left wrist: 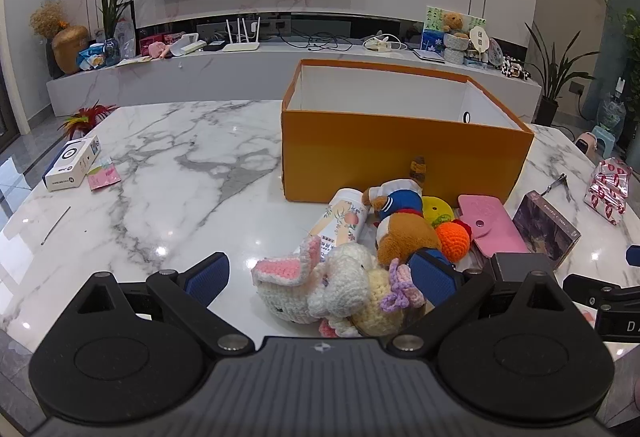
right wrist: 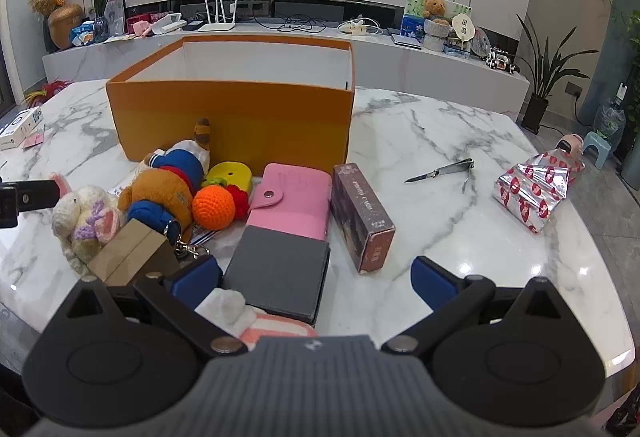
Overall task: Organize objects
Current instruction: 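Approach the toy pile with both grippers open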
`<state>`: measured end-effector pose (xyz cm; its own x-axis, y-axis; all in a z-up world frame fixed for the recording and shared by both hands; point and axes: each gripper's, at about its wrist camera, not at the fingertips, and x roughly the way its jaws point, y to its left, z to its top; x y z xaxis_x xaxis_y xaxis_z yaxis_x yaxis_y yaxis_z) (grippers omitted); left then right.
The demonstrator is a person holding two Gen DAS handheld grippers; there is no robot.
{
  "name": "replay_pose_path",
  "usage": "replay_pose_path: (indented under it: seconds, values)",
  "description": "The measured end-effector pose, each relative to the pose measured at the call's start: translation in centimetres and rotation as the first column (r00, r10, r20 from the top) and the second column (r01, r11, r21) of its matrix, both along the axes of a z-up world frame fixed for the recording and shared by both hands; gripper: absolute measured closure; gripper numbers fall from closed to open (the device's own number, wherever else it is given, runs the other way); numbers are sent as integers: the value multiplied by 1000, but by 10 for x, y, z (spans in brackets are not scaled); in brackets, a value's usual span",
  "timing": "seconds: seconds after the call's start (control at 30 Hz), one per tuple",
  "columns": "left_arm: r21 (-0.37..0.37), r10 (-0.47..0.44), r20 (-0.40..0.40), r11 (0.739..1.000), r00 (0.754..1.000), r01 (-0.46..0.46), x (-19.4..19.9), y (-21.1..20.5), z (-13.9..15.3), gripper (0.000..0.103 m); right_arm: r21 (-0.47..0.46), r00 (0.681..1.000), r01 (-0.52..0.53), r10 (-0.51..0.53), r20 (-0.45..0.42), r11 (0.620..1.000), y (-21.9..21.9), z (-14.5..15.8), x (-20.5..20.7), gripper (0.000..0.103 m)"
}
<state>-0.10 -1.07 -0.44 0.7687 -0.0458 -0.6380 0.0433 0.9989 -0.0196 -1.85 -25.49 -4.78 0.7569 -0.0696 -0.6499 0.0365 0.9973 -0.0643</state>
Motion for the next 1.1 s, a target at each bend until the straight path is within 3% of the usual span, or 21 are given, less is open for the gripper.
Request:
replay_pose_path:
  seconds: [1.1]
  values:
    - [-5, -10, 0, 1000, 1000, 10, -2, -2, 0, 0, -8, 1000, -4, 4, -9, 1000, 3, -4, 0, 1]
